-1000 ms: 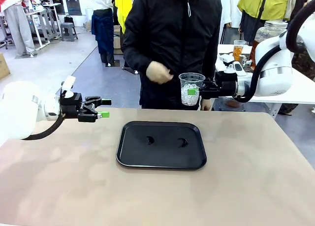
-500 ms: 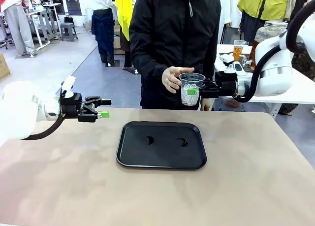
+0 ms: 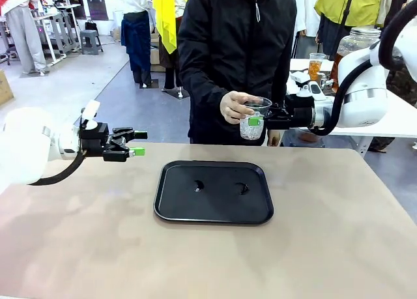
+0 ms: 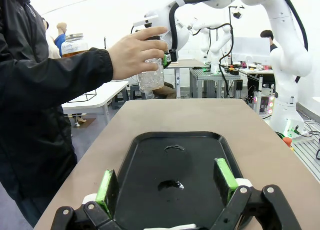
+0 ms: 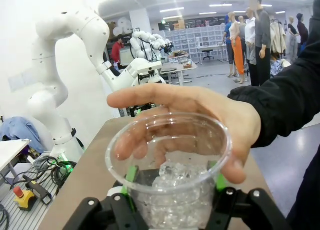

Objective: Pour the drink into the iced cup.
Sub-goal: Open the gripper to release the iced cup you were holding.

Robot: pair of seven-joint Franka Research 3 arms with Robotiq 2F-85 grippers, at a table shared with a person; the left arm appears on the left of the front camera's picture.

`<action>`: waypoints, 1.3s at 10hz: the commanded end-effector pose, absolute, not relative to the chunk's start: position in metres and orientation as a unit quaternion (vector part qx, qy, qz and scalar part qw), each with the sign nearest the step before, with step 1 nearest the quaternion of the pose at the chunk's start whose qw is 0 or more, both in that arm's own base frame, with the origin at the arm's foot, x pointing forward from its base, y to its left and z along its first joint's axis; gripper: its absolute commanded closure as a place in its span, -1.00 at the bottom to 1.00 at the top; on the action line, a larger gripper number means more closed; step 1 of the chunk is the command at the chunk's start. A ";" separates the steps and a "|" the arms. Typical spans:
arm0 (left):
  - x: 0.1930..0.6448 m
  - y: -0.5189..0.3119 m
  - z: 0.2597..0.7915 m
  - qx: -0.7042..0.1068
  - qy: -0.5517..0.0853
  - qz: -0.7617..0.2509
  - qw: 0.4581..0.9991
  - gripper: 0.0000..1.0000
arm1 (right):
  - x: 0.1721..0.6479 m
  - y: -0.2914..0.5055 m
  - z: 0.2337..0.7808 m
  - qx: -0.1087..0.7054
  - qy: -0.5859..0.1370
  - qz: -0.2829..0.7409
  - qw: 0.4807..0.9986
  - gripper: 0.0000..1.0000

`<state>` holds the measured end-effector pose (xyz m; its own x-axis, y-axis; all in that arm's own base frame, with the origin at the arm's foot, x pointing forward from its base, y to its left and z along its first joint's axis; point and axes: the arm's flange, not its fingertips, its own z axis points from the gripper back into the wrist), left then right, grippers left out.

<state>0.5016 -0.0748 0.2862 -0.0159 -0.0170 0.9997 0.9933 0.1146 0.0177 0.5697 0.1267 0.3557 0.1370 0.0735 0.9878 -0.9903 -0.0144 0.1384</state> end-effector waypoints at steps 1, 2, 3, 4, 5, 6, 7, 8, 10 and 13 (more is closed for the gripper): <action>0.501 -0.075 0.287 -0.460 -0.528 -0.480 0.528 -1.00 | 0.568 0.127 0.359 0.519 -0.447 0.490 0.540 -0.39; 0.501 -0.075 0.287 -0.460 -0.528 -0.480 0.528 -1.00 | 0.568 0.127 0.359 0.519 -0.447 0.490 0.540 -0.39; 0.501 -0.075 0.287 -0.460 -0.528 -0.480 0.528 -1.00 | 0.568 0.127 0.359 0.519 -0.447 0.490 0.540 -0.39; 0.501 -0.075 0.287 -0.460 -0.528 -0.480 0.528 -1.00 | 0.568 0.127 0.359 0.519 -0.447 0.490 0.540 -0.39; 0.501 -0.075 0.287 -0.460 -0.528 -0.480 0.528 -1.00 | 0.568 0.127 0.359 0.519 -0.447 0.490 0.540 -0.39; 0.501 -0.075 0.287 -0.460 -0.528 -0.480 0.528 -1.00 | 0.568 0.127 0.359 0.519 -0.447 0.490 0.540 -0.39; 0.501 -0.075 0.287 -0.460 -0.528 -0.480 0.528 -1.00 | 0.568 0.127 0.359 0.519 -0.447 0.490 0.540 -0.39; 0.501 -0.075 0.287 -0.460 -0.528 -0.480 0.528 -1.00 | 0.568 0.127 0.359 0.519 -0.447 0.490 0.540 -0.39; 0.501 -0.075 0.287 -0.460 -0.528 -0.480 0.528 -1.00 | 0.568 0.127 0.359 0.519 -0.447 0.490 0.540 -0.39; 0.501 -0.075 0.287 -0.460 -0.528 -0.480 0.528 -1.00 | 0.568 0.127 0.359 0.519 -0.447 0.490 0.540 -0.39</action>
<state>0.5016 -0.0748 0.2862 -0.0159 -0.0170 0.9997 0.9933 0.1146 0.0177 0.5696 0.1267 0.3560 0.1366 0.0727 0.9880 -0.9903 -0.0155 0.1381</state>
